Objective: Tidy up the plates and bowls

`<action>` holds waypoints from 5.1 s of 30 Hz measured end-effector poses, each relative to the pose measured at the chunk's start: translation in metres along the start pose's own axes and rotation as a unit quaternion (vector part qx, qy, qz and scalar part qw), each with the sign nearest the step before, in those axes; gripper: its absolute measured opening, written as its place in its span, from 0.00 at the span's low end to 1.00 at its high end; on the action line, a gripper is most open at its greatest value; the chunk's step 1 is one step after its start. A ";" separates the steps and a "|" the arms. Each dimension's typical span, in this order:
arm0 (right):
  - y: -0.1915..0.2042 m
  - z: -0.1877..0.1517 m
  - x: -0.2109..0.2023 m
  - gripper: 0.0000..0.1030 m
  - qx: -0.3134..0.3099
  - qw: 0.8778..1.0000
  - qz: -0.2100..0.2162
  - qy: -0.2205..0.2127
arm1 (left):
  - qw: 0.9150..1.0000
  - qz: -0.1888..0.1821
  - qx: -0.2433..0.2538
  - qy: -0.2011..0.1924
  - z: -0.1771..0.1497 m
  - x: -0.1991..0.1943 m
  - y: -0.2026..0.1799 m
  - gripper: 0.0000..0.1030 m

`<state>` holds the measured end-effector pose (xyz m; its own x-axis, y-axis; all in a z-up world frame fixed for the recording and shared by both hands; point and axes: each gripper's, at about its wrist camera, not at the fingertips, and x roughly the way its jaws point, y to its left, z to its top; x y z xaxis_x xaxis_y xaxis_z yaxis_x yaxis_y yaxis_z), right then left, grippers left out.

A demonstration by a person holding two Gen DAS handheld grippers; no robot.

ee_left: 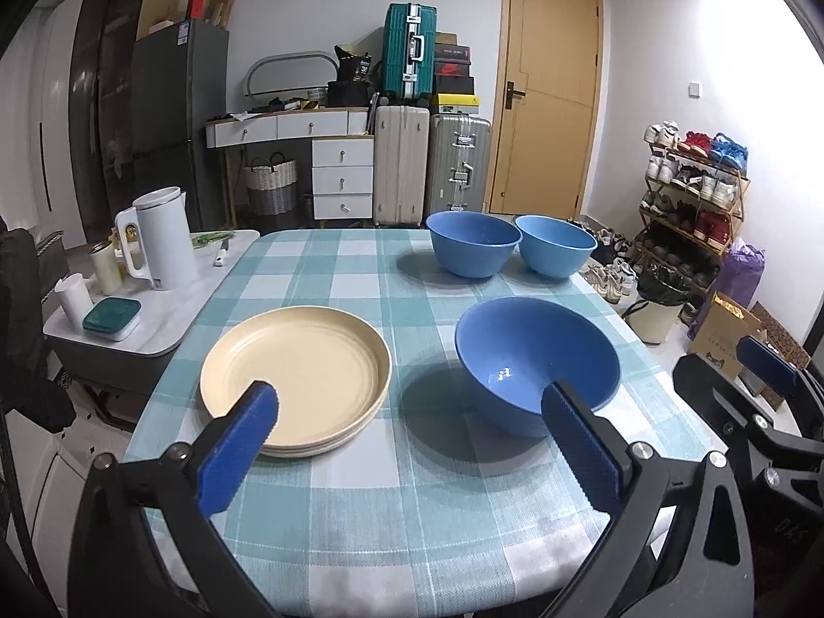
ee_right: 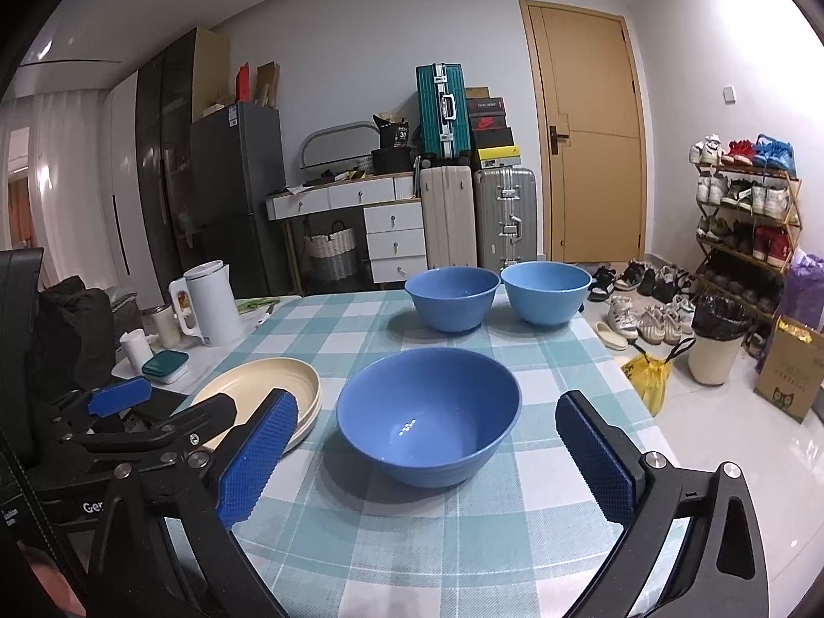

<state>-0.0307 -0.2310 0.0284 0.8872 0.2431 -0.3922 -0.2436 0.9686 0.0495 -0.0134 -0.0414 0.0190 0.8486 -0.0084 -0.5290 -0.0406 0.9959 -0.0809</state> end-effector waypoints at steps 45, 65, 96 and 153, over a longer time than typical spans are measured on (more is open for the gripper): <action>-0.027 -0.028 0.027 0.99 0.046 0.998 -0.009 0.051 | 0.997 0.000 0.034 0.066 -0.023 0.034 -0.022 1.00; -0.066 -0.027 0.030 0.99 0.114 0.990 0.028 0.073 | 0.996 -0.021 -0.011 0.091 -0.004 0.055 0.005 1.00; -0.115 -0.019 0.164 0.91 0.201 0.966 0.053 0.154 | 0.977 -0.094 -0.033 0.187 0.016 0.153 -0.018 1.00; -0.170 -0.035 0.140 0.82 0.301 0.936 0.042 0.175 | 0.979 -0.051 -0.042 0.191 0.000 0.165 -0.051 0.76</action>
<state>0.1215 -0.3637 -0.0674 0.6658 0.3908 -0.6356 0.0517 0.8257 0.5618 0.1288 -0.0936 -0.0637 0.5915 -0.1569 -0.7909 -0.0230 0.9772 -0.2111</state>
